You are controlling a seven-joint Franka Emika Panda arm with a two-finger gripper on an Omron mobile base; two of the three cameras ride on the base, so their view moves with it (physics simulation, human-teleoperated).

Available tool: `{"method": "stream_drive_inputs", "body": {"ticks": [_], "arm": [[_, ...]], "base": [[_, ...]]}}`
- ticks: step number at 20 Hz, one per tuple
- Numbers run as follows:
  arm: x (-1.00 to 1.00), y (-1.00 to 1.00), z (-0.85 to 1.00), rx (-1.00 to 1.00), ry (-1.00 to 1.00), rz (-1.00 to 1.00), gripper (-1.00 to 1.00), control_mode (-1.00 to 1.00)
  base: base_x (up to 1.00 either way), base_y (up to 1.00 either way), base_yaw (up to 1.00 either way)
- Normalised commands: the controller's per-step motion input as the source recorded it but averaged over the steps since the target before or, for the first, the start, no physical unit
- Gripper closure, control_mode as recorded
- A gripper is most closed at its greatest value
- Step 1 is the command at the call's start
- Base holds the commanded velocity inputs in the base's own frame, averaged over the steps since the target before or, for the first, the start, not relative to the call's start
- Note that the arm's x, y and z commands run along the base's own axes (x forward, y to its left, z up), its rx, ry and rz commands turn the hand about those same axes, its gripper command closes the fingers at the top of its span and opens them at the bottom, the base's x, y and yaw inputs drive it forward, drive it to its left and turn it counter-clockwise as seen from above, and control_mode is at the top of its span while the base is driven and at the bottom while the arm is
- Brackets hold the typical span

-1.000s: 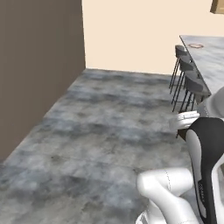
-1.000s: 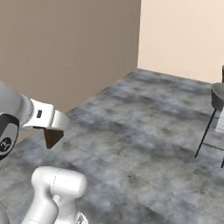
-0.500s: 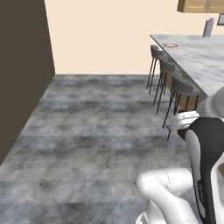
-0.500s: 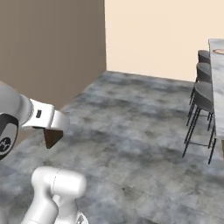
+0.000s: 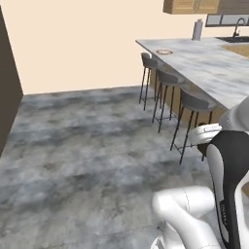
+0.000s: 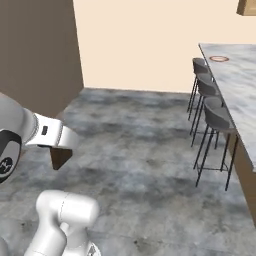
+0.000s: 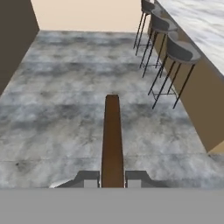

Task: Start the toaster. Once the lever pops up, take the bread to the plate on the dining counter.

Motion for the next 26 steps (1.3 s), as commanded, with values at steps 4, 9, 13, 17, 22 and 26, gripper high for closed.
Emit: {"method": "stream_drive_inputs", "body": {"ticks": [4,9,13,17,22,26], "arm": [[0.00,0.00,0.00,0.00,0.00,0.00,1.00,1.00],[0.00,0.00,0.00,0.00,0.00,0.00,1.00,1.00],[0.00,0.00,0.00,0.00,0.00,0.00,1.00,1.00],[0.00,0.00,0.00,0.00,0.00,0.00,1.00,1.00],[0.00,0.00,0.00,0.00,0.00,0.00,1.00,1.00],[0.00,0.00,0.00,0.00,0.00,0.00,1.00,1.00]], "base": [[0.87,0.66,-0.38],[0.82,0.71,-0.38],[0.70,0.79,-0.34],[0.69,0.78,-0.34],[0.66,0.80,-0.35],[0.64,0.79,-0.34]]}}
